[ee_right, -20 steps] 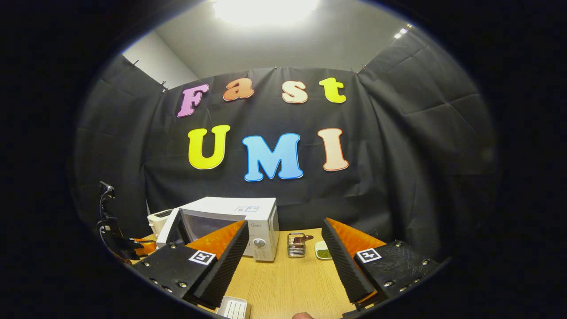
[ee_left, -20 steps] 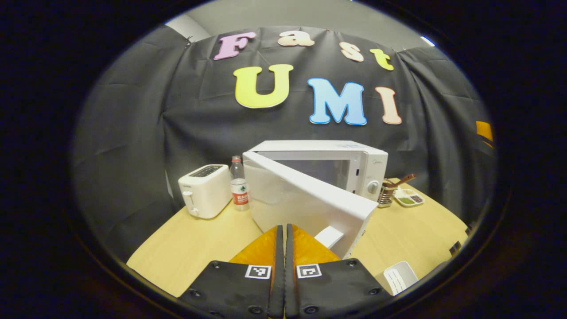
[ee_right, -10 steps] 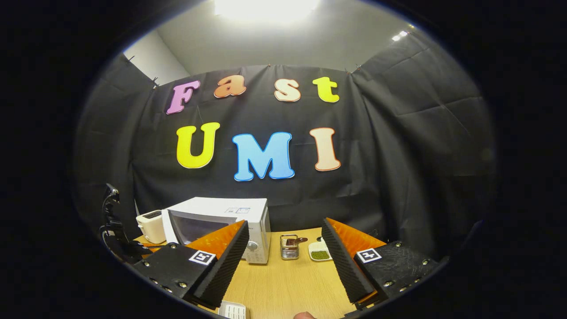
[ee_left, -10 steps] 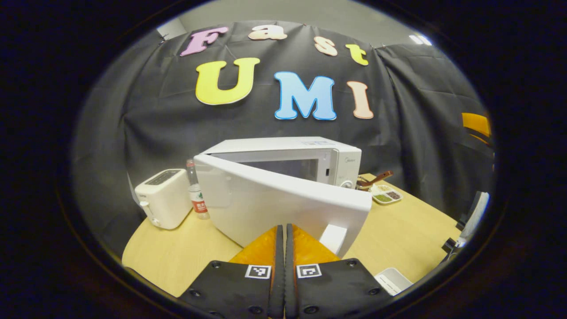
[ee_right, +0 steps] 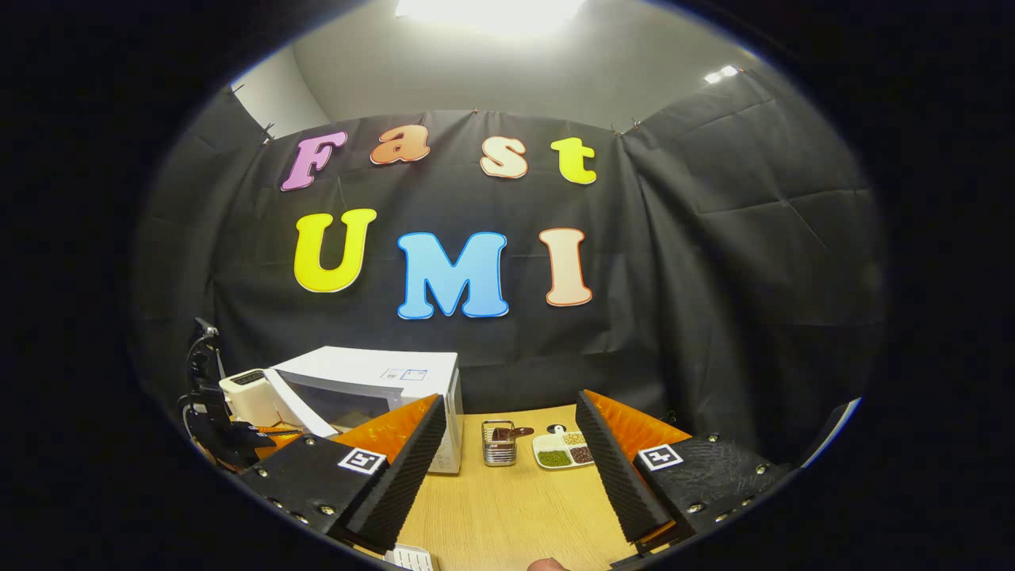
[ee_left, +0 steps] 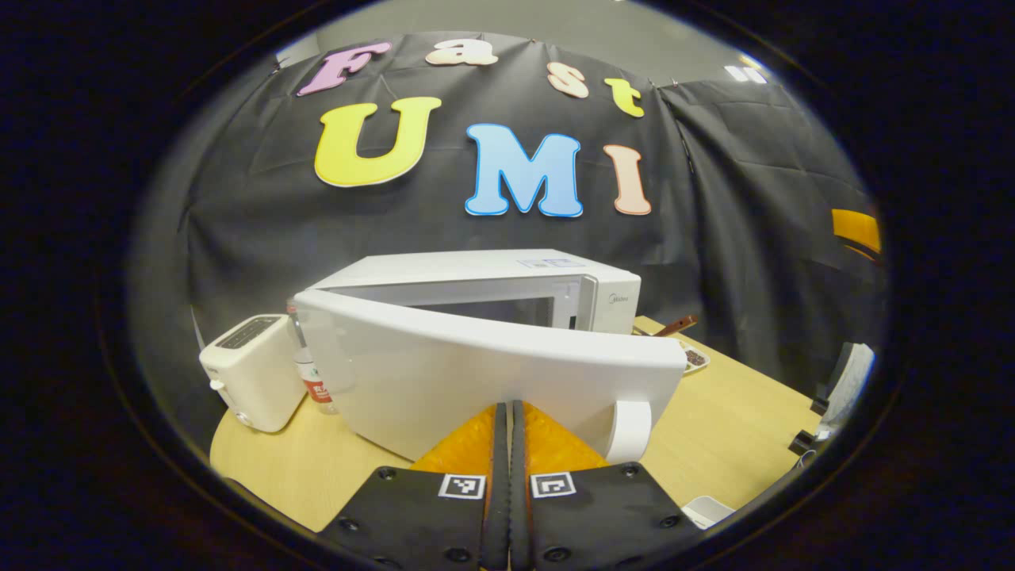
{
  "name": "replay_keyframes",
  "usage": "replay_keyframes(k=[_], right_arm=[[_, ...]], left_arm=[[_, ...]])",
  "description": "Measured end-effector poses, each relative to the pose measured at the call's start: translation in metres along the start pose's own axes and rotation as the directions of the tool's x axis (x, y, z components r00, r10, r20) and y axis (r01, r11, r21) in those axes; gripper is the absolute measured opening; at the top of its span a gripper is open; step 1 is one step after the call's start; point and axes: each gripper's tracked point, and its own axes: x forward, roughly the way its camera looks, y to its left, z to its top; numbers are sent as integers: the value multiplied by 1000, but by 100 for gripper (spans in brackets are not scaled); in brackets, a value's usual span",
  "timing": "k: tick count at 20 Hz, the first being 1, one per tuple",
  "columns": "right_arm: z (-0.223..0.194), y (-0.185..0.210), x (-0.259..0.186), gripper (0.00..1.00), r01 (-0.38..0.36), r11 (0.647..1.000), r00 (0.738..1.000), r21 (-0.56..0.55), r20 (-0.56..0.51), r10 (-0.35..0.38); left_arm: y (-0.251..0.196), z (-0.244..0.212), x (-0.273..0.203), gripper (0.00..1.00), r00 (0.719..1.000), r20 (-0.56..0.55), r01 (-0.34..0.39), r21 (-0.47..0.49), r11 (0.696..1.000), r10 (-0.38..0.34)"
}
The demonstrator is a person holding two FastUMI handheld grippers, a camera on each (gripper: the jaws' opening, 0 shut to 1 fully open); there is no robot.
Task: Open the microwave oven with the left hand, put the food in, and close the microwave oven.
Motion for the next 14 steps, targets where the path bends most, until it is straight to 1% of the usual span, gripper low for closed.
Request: replay_keyframes(k=[3,8,14], right_arm=[[-3,-3,4,100,28,1000,1000,2,-8,-28],[-8,-8,7,100,73,997,997,0,-24,-73],[-9,-7,11,100,103,995,994,-16,-33,-103]], left_arm=[[4,3,17,7,1000,-4,10,6,1000,-10],[10,7,46,7,1000,-5,25,-10,1000,-25],[14,17,76,7,999,4,36,-3,999,-36]])
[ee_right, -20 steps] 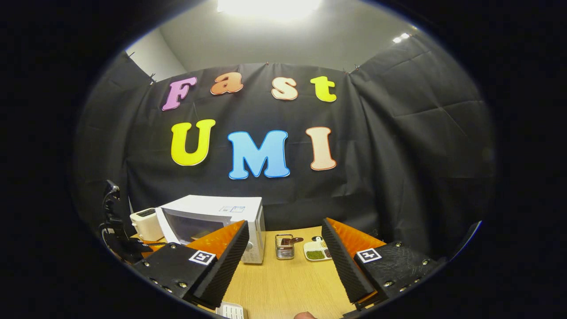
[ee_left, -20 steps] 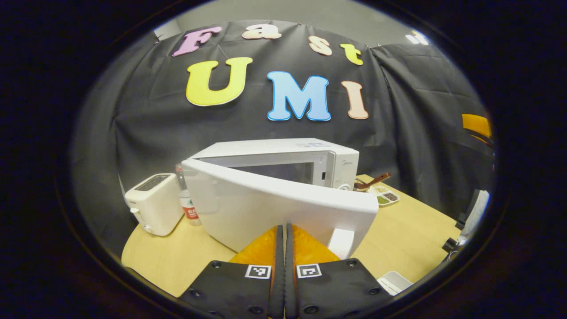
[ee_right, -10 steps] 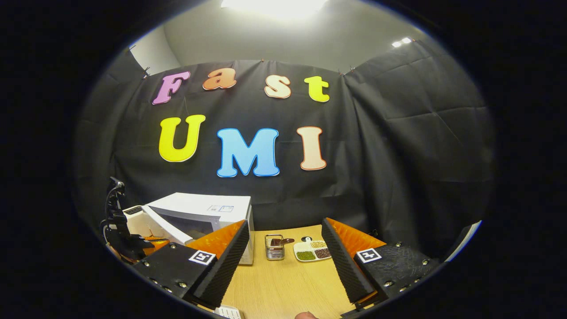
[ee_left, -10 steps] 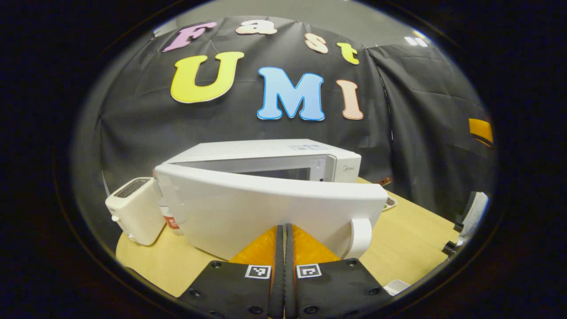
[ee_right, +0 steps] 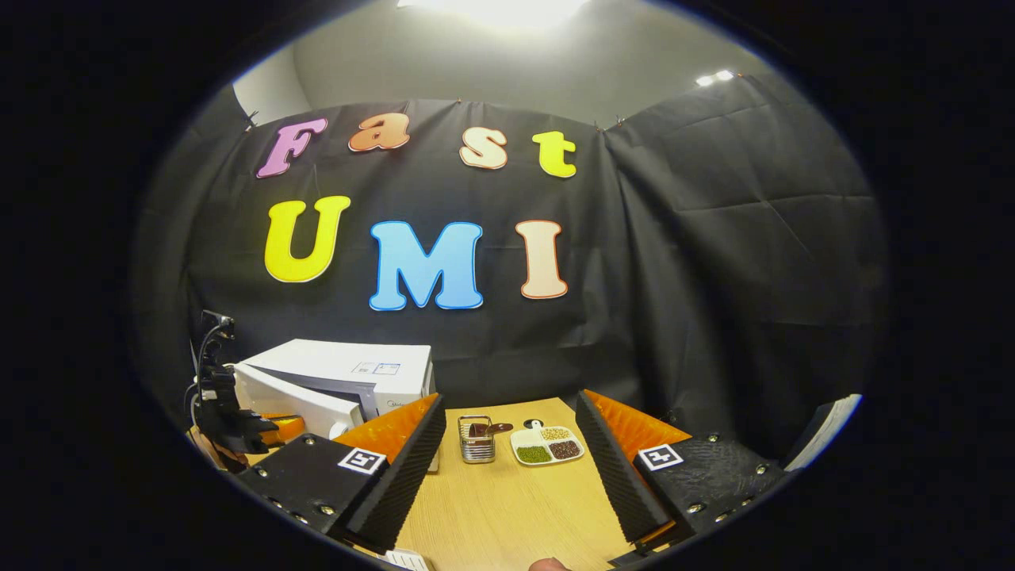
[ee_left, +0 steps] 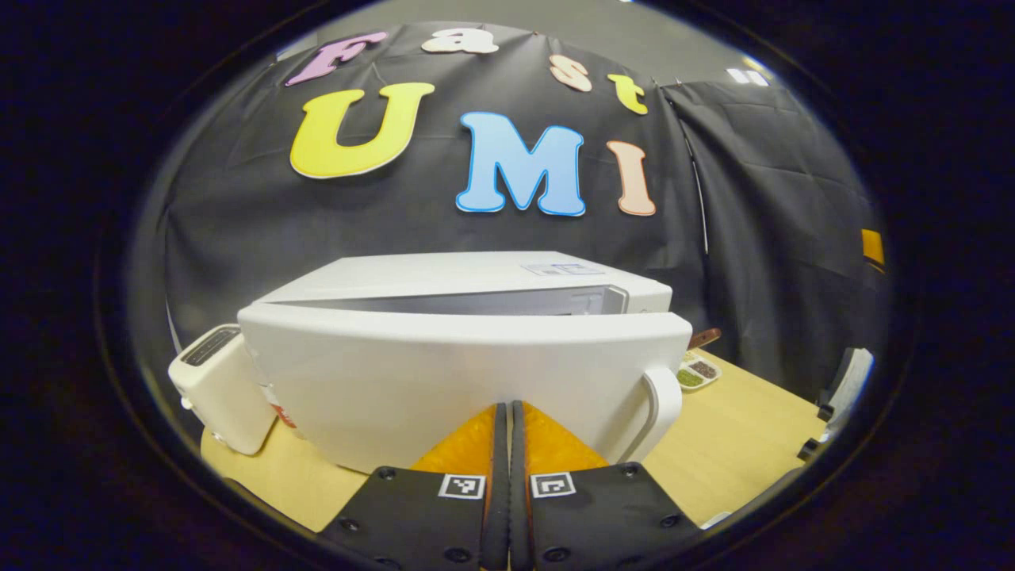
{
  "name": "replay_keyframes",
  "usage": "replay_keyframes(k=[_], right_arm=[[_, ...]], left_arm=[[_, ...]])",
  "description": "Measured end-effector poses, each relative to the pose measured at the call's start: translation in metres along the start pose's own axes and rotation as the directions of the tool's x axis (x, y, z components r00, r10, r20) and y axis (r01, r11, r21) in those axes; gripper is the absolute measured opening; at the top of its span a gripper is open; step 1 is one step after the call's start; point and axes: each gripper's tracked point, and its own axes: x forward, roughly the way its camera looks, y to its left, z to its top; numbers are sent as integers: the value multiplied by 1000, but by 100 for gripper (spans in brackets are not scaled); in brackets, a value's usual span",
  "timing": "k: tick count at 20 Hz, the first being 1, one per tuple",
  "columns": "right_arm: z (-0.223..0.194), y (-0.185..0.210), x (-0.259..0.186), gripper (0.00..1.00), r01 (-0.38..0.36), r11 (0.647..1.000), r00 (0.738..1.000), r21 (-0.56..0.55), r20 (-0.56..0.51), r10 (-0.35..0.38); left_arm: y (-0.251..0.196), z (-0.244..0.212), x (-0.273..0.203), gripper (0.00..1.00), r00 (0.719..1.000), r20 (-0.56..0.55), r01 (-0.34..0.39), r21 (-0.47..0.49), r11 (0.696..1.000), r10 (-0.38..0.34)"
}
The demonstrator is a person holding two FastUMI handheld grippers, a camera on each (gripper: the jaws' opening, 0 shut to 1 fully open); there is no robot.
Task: Open the microwave oven with the left hand, put the food in, and close the microwave oven.
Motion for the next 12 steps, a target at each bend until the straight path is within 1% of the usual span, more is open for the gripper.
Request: replay_keyframes(k=[5,11,12], right_arm=[[-2,-2,1,99,25,1000,1000,-5,-9,-25],[-3,-3,7,99,46,999,999,-1,-14,-46],[-3,-3,8,99,47,999,999,-1,-13,-47]], left_arm=[[7,7,18,7,1000,5,-2,-8,1000,2],[15,13,33,7,1000,9,-25,-7,1000,25],[12,13,34,7,1000,10,-13,-20,1000,13]])
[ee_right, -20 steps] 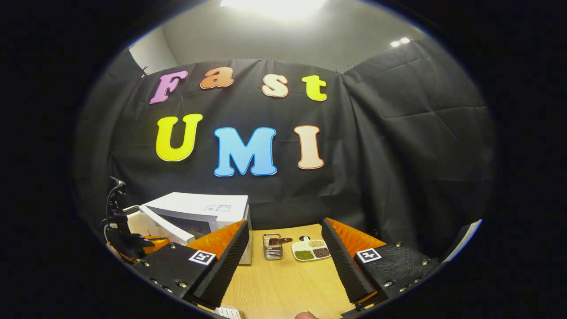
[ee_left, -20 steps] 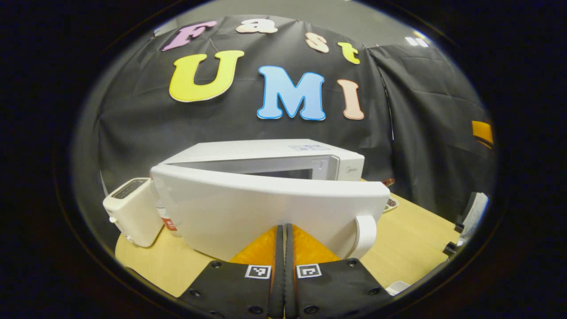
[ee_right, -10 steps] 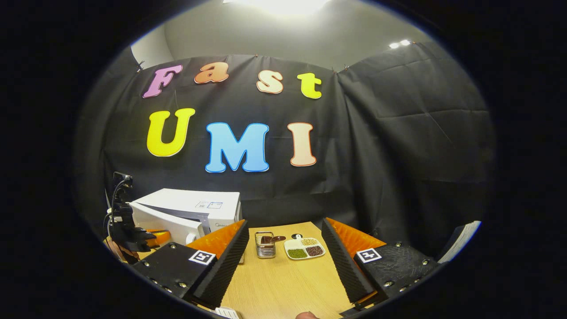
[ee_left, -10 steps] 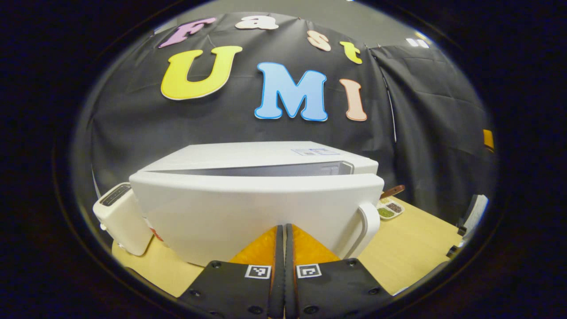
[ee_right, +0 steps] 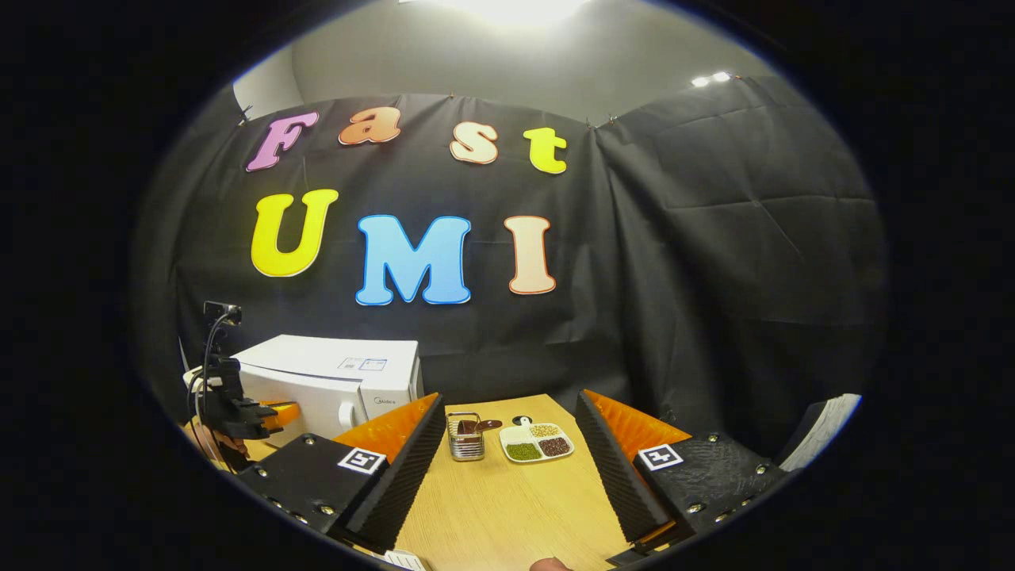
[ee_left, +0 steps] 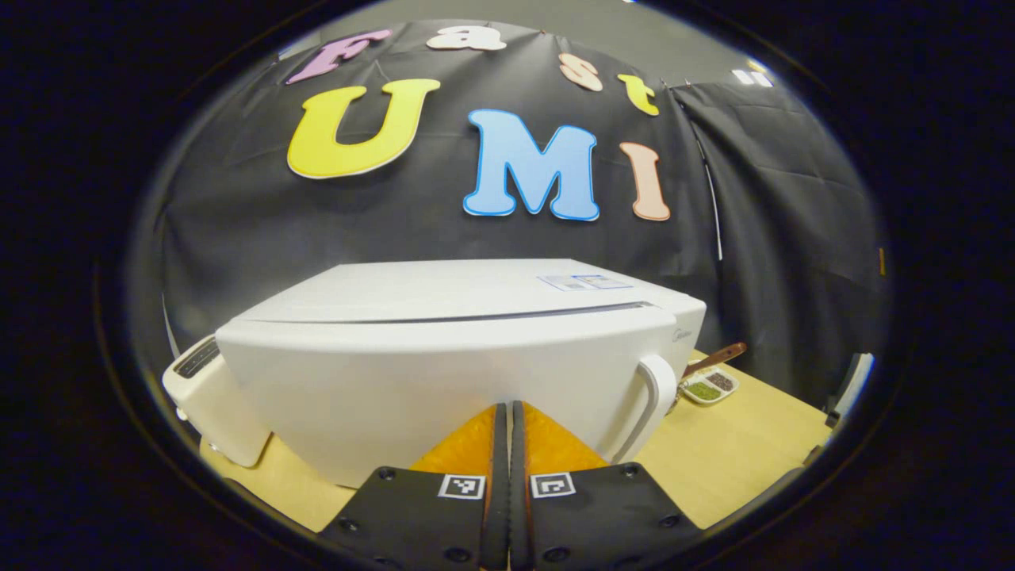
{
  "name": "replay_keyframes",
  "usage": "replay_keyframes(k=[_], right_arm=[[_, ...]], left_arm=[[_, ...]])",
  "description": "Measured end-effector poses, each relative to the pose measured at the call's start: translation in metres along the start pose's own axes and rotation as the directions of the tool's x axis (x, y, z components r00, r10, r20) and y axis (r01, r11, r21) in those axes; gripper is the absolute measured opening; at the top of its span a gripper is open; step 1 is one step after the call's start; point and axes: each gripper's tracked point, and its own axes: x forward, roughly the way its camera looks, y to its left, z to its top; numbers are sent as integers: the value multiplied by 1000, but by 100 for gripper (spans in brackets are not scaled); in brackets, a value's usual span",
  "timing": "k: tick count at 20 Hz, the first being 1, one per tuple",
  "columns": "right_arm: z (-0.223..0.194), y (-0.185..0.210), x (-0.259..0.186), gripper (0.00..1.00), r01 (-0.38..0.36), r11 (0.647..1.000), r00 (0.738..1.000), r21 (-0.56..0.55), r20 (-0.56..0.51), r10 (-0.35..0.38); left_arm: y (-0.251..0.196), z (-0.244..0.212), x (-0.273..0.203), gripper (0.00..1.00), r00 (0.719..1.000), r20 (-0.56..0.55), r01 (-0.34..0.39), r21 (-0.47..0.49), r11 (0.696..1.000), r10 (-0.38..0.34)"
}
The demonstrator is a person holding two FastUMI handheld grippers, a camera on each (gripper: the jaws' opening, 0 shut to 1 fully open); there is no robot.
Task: Open the microwave oven with the left hand, put the food in, and close the microwave oven.
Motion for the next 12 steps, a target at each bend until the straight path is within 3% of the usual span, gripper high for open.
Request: replay_keyframes(k=[7,9,12], right_arm=[[-5,6,2,100,-12,1000,1000,6,-14,12],[-7,11,0,100,-21,1000,1000,8,-20,21],[-5,19,-2,100,-42,999,999,11,-18,42]], left_arm=[[6,4,13,7,1000,19,-22,10,1000,22],[-7,0,14,7,1000,-2,2,-26,1000,-2],[-9,10,8,7,999,15,-33,18,999,33]])
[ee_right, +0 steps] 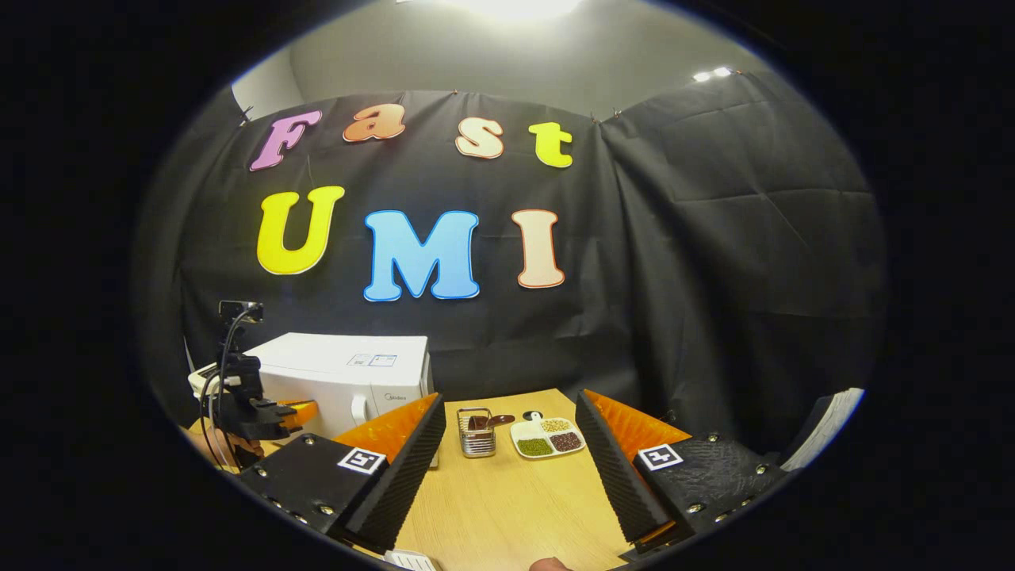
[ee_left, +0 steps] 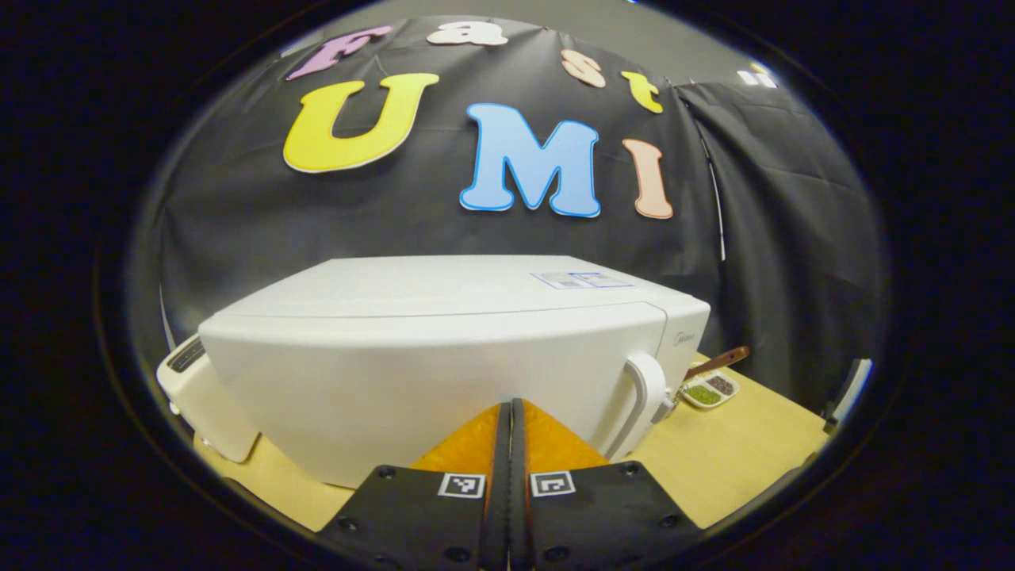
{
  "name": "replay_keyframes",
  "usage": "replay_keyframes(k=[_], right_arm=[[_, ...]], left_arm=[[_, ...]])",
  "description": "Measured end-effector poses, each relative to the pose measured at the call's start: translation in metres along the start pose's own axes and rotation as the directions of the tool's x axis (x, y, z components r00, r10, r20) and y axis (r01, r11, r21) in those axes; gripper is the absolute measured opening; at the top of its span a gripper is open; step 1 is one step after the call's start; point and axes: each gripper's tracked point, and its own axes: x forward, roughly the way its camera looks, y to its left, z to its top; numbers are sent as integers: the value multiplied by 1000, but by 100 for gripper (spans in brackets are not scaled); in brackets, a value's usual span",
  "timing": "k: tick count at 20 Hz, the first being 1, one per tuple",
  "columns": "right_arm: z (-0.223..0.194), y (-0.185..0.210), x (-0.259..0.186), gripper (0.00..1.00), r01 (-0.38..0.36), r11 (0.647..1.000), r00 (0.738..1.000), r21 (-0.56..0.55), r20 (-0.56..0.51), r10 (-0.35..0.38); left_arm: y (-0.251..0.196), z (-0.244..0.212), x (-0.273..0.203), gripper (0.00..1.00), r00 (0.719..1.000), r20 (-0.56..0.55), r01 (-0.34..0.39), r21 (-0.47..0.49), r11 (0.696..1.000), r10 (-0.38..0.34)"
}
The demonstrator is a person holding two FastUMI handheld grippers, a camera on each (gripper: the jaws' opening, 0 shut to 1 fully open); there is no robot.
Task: Open the microwave oven with the left hand, put the food in, and close the microwave oven.
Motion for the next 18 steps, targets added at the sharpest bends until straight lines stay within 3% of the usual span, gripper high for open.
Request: replay_keyframes(k=[5,11,18], right_arm=[[9,11,-10,100,-71,997,997,12,31,71],[25,16,-30,100,-194,981,978,6,75,193],[32,6,-61,100,-278,960,956,12,102,276]], left_arm=[[-9,39,-43,7,996,93,-17,5,1000,16],[-3,73,-128,7,976,180,-122,0,993,120],[-7,87,-216,7,943,235,-236,-33,971,237]])
